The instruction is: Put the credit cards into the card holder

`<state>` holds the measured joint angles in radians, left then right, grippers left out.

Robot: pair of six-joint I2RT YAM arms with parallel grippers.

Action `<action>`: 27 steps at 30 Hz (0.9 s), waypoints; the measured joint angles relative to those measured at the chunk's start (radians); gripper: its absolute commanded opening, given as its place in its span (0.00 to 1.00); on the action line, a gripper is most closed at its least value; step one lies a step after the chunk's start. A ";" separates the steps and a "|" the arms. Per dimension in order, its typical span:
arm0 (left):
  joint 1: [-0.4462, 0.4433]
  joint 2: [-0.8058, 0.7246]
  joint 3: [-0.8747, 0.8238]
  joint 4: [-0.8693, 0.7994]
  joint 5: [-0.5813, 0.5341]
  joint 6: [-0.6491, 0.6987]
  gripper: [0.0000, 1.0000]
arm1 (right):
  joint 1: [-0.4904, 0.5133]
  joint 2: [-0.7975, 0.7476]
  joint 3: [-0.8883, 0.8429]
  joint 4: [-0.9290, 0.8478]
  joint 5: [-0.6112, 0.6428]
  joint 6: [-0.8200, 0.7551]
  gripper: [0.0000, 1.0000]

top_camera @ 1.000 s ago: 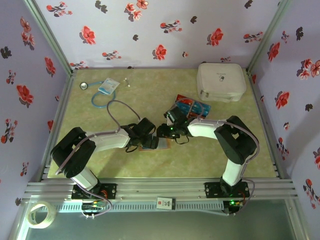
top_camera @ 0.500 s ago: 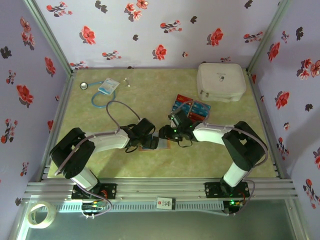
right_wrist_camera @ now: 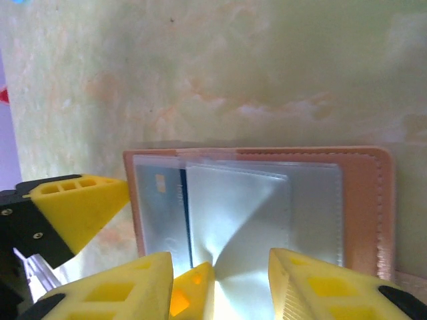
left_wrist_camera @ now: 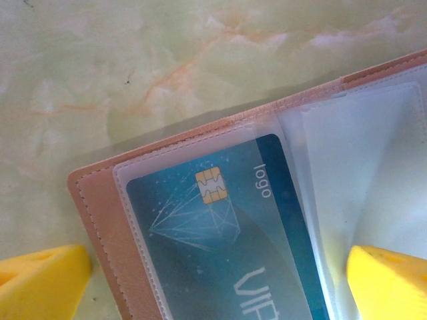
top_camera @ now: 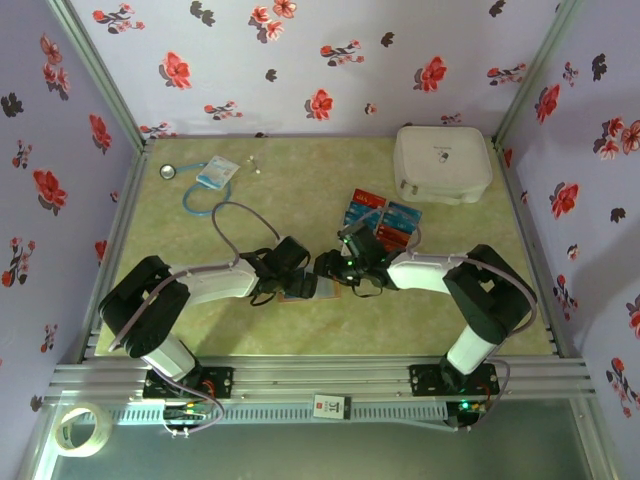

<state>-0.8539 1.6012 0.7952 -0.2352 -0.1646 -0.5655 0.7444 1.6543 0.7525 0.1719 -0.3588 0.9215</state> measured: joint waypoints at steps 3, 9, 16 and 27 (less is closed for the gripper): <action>0.000 -0.001 -0.001 0.000 0.000 0.000 1.00 | 0.000 0.017 0.000 0.026 -0.010 0.011 0.41; 0.000 -0.004 -0.005 0.004 0.000 0.001 1.00 | 0.000 0.033 -0.008 0.059 -0.012 0.030 0.42; -0.001 -0.004 -0.006 0.004 0.000 0.006 1.00 | 0.000 0.032 -0.024 0.080 -0.011 0.033 0.43; -0.003 -0.004 -0.006 0.004 -0.001 0.016 1.00 | -0.005 -0.001 -0.056 0.065 0.010 0.032 0.45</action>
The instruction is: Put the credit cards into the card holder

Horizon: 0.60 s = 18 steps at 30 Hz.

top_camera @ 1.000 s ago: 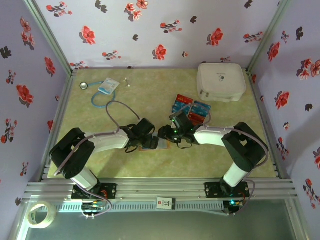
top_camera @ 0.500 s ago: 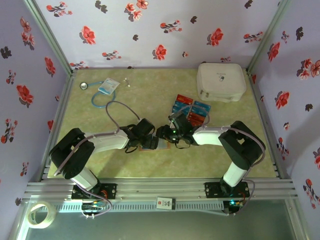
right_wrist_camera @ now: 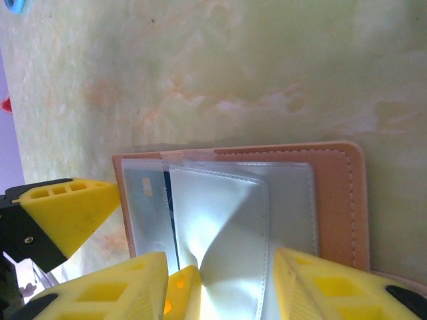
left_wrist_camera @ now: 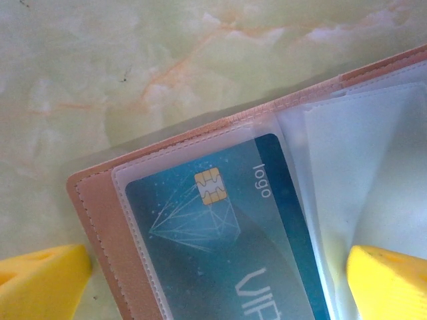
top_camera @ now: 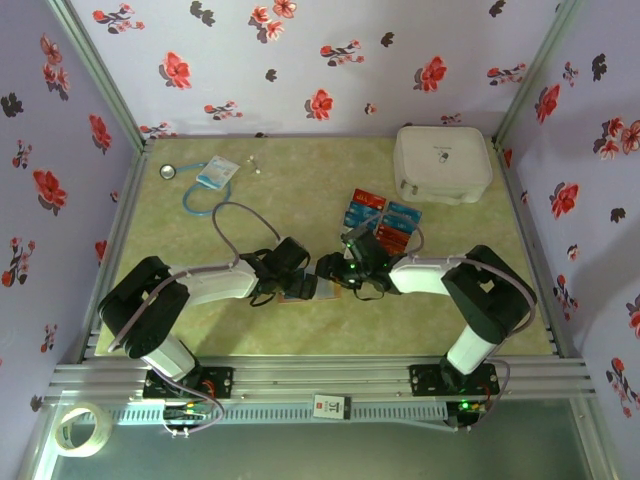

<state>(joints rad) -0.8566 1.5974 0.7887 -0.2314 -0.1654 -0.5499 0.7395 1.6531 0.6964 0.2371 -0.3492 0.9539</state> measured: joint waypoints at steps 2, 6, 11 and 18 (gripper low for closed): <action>0.000 0.000 0.000 0.000 0.000 0.000 1.00 | 0.000 0.000 0.000 -0.002 0.002 0.000 0.46; 0.000 0.000 0.000 0.000 0.000 0.000 1.00 | 0.000 0.003 0.000 -0.002 0.001 0.000 0.46; 0.000 -0.002 0.000 -0.001 0.000 0.004 1.00 | -0.005 0.021 0.003 0.013 -0.012 0.001 0.46; 0.000 -0.040 -0.016 -0.004 0.000 0.004 1.00 | -0.004 0.029 0.005 0.024 -0.027 0.000 0.46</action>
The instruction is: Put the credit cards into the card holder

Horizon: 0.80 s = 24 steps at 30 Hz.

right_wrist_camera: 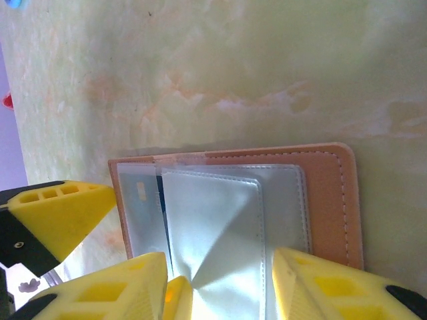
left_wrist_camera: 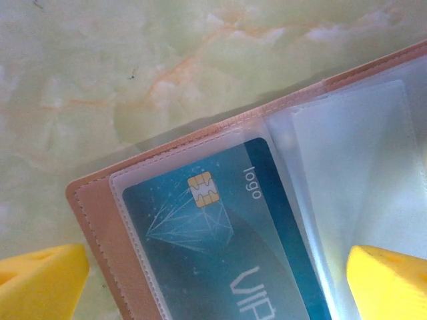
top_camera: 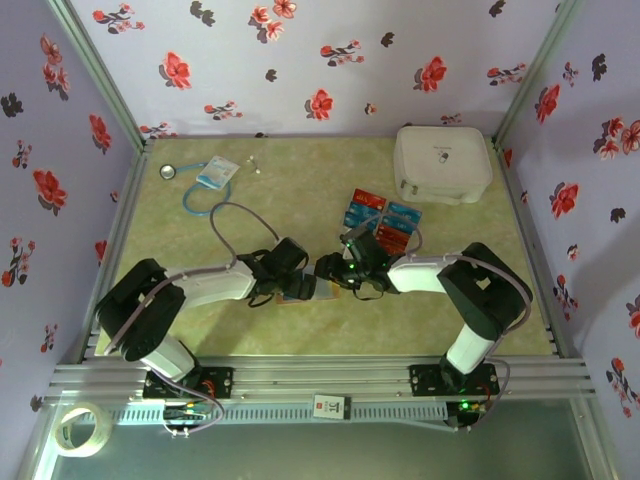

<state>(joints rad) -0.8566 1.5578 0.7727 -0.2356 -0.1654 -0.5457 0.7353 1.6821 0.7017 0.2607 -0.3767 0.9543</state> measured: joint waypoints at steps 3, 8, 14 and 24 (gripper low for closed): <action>0.000 -0.047 -0.008 -0.003 0.000 0.005 1.00 | 0.000 0.001 0.001 0.000 -0.003 0.000 0.46; 0.019 -0.126 -0.031 -0.006 -0.014 0.004 1.00 | 0.000 0.002 0.002 0.000 -0.006 0.000 0.46; 0.086 -0.153 -0.066 -0.042 -0.049 -0.019 1.00 | 0.000 0.002 0.002 0.000 -0.006 0.000 0.46; 0.143 -0.152 -0.123 -0.094 -0.080 -0.059 1.00 | 0.001 0.003 0.008 -0.011 -0.006 0.000 0.46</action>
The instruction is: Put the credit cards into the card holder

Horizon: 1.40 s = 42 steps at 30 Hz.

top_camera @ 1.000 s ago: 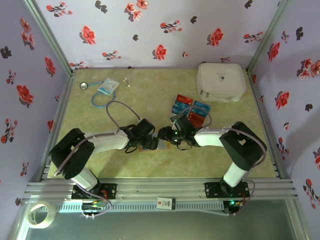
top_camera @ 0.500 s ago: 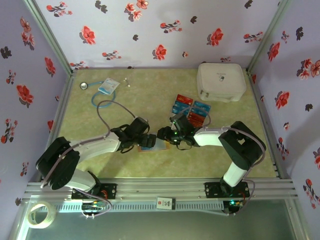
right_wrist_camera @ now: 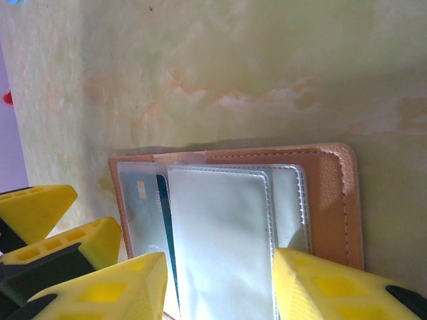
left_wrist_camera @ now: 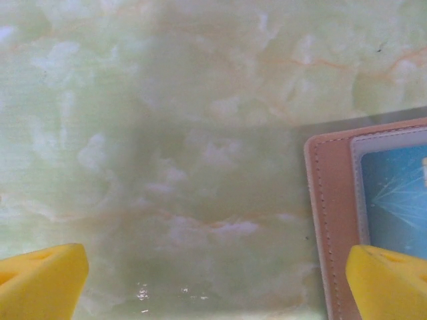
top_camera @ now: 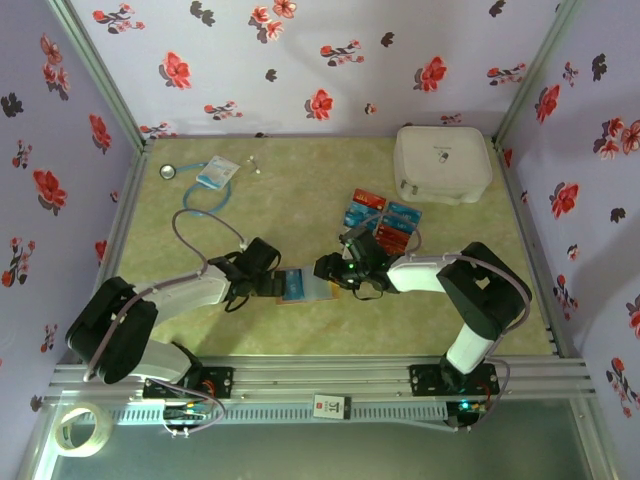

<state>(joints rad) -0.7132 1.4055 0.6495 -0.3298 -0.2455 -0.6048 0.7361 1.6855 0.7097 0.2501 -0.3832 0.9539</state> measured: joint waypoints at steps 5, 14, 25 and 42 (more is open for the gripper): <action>0.000 0.005 -0.009 0.006 -0.002 -0.003 1.00 | 0.005 0.008 0.020 -0.024 -0.003 -0.002 0.46; 0.000 0.019 -0.017 0.023 -0.003 -0.002 1.00 | 0.032 0.040 0.076 -0.070 -0.009 -0.004 0.46; 0.000 0.020 -0.017 0.023 -0.003 -0.002 1.00 | 0.055 0.058 0.109 -0.100 -0.011 -0.004 0.45; 0.020 -0.037 -0.014 0.001 -0.002 0.002 1.00 | 0.078 0.051 0.145 -0.122 -0.014 -0.003 0.45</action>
<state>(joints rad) -0.6933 1.3682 0.6350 -0.3286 -0.2474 -0.6025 0.8139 1.7363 0.8547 0.1284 -0.3969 0.9512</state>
